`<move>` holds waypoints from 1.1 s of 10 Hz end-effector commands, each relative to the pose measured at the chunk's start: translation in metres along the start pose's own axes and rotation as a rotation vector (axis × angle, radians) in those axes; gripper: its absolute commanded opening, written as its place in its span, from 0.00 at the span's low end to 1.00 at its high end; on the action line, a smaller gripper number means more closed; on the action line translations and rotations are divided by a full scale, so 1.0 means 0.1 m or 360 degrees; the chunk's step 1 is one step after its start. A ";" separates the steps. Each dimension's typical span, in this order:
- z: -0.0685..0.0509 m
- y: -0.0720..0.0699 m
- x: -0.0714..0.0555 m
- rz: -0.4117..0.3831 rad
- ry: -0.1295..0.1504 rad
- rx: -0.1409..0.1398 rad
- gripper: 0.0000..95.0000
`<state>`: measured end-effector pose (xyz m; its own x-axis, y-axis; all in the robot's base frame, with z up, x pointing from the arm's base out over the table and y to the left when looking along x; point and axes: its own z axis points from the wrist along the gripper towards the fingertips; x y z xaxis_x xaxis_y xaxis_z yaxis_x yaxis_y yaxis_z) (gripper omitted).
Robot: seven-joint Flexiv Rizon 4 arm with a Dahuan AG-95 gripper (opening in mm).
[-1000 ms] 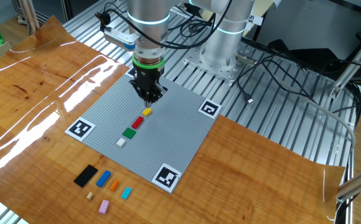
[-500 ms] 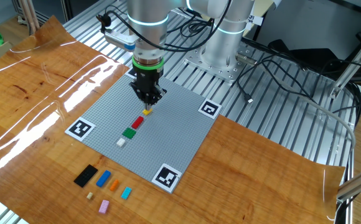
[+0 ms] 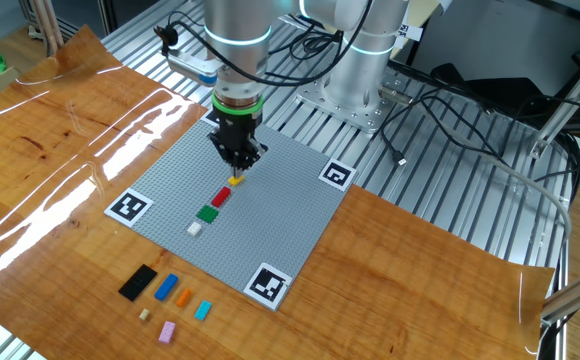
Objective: Stack small Lego blocks randomly, one at a time
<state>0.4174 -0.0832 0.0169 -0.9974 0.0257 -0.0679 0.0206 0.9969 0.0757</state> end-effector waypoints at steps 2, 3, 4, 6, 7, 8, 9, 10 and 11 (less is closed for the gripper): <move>0.04 -0.01 -0.02 -0.0014 -0.0007 -0.0004 0.00; 0.01 -0.01 -0.03 -0.0009 0.0010 -0.0004 0.00; -0.06 0.01 -0.04 -0.0004 0.0031 0.0002 0.00; -0.04 0.01 -0.04 0.0011 0.0042 0.0005 0.20; -0.04 0.01 -0.04 0.0010 0.0039 0.0004 0.20; -0.04 0.01 -0.04 0.0013 0.0037 0.0005 0.20; -0.04 0.01 -0.04 0.0015 0.0036 0.0004 0.20; -0.04 0.01 -0.04 0.0011 0.0036 0.0005 0.20; -0.04 0.01 -0.04 0.0008 0.0036 0.0006 0.20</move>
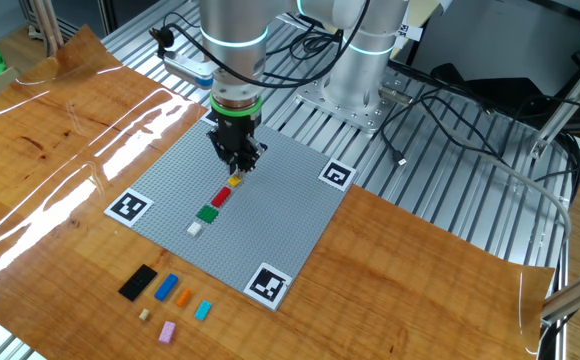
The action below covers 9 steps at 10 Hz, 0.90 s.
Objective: Stack small Lego blocks randomly, one at a time
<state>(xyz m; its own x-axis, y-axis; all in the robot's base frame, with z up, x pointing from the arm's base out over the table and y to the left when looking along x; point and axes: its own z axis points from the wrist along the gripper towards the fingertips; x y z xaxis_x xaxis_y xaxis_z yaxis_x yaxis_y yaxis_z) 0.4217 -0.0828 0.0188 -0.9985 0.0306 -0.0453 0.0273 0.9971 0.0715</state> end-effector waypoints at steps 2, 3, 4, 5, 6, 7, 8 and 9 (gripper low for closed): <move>-0.03 0.00 0.00 -0.0012 -0.0004 0.0006 0.20; -0.03 0.00 0.00 -0.0012 -0.0004 0.0007 0.20; -0.03 0.00 0.00 -0.0013 -0.0006 0.0009 0.20; -0.02 0.00 0.00 -0.0015 -0.0007 0.0008 0.20; -0.02 0.00 0.01 -0.0021 -0.0009 0.0008 0.20; -0.01 0.00 0.01 -0.0031 -0.0011 0.0007 0.20; 0.00 0.00 0.01 -0.0033 -0.0011 0.0005 0.20; 0.01 -0.01 0.01 -0.0027 -0.0013 0.0005 0.20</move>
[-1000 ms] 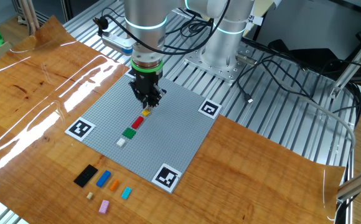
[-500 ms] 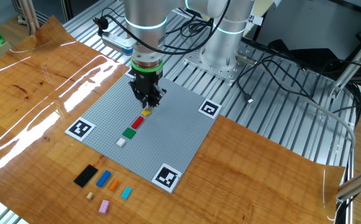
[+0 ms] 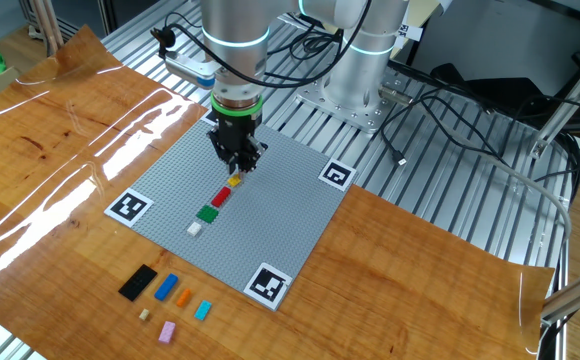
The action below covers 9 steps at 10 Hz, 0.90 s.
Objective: Stack small Lego blocks randomly, one at a time
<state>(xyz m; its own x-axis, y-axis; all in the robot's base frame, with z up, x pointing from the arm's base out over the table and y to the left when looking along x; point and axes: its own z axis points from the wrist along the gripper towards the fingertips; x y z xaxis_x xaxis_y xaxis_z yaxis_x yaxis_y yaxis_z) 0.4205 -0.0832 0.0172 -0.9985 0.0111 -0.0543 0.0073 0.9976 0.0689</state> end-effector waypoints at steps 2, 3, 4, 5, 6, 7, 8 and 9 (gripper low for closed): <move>0.03 -0.01 0.01 0.0014 -0.0005 0.0002 0.20; 0.03 -0.01 0.01 0.0015 -0.0006 0.0000 0.20; 0.04 -0.01 0.01 0.0015 -0.0008 0.0000 0.20; 0.05 -0.01 0.01 0.0011 -0.0009 0.0000 0.20; 0.05 -0.01 0.01 0.0008 -0.0009 0.0001 0.20; 0.05 -0.01 0.01 0.0005 -0.0009 0.0002 0.20; 0.05 -0.01 0.01 0.0001 -0.0010 0.0002 0.20; 0.05 -0.01 0.01 -0.0004 -0.0013 0.0002 0.20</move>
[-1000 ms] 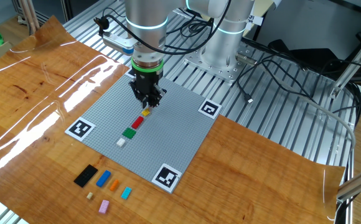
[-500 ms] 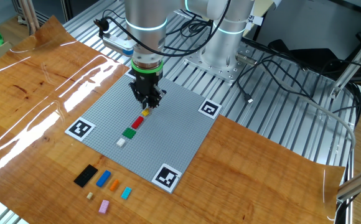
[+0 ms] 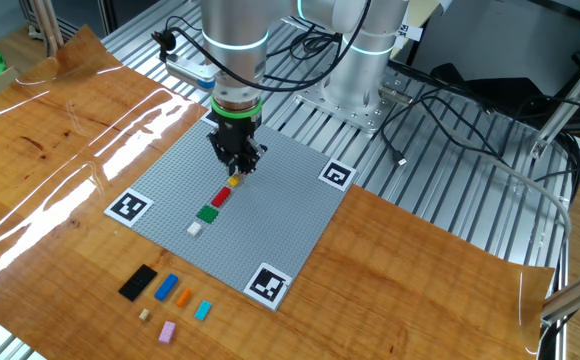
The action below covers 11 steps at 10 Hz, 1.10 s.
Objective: Stack small Lego blocks randomly, one at a time
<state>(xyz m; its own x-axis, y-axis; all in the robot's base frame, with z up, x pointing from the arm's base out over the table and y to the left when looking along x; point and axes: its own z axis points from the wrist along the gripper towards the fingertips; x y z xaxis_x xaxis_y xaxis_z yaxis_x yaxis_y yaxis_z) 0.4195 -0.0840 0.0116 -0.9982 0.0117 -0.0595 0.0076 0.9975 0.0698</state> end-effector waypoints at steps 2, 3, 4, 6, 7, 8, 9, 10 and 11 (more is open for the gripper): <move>0.00 0.00 0.00 -0.0019 -0.0008 0.0004 0.00; 0.00 0.00 0.00 -0.0025 -0.0013 0.0004 0.00; 0.00 0.00 0.00 -0.0029 -0.0017 0.0004 0.00; 0.00 0.00 -0.01 -0.0032 -0.0020 0.0005 0.00; 0.00 0.00 -0.01 -0.0032 -0.0021 0.0006 0.00; 0.01 -0.01 -0.01 -0.0026 -0.0031 0.0010 0.00; 0.01 -0.01 -0.01 -0.0023 -0.0037 0.0012 0.00; 0.01 -0.01 -0.01 -0.0023 -0.0039 0.0013 0.00; 0.00 0.00 -0.01 -0.0016 -0.0037 0.0014 0.00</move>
<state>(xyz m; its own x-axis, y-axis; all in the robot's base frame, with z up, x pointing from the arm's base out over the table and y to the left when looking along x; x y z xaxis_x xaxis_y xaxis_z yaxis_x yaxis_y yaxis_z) 0.4204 -0.0844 0.0112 -0.9965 0.0038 -0.0835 -0.0011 0.9983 0.0585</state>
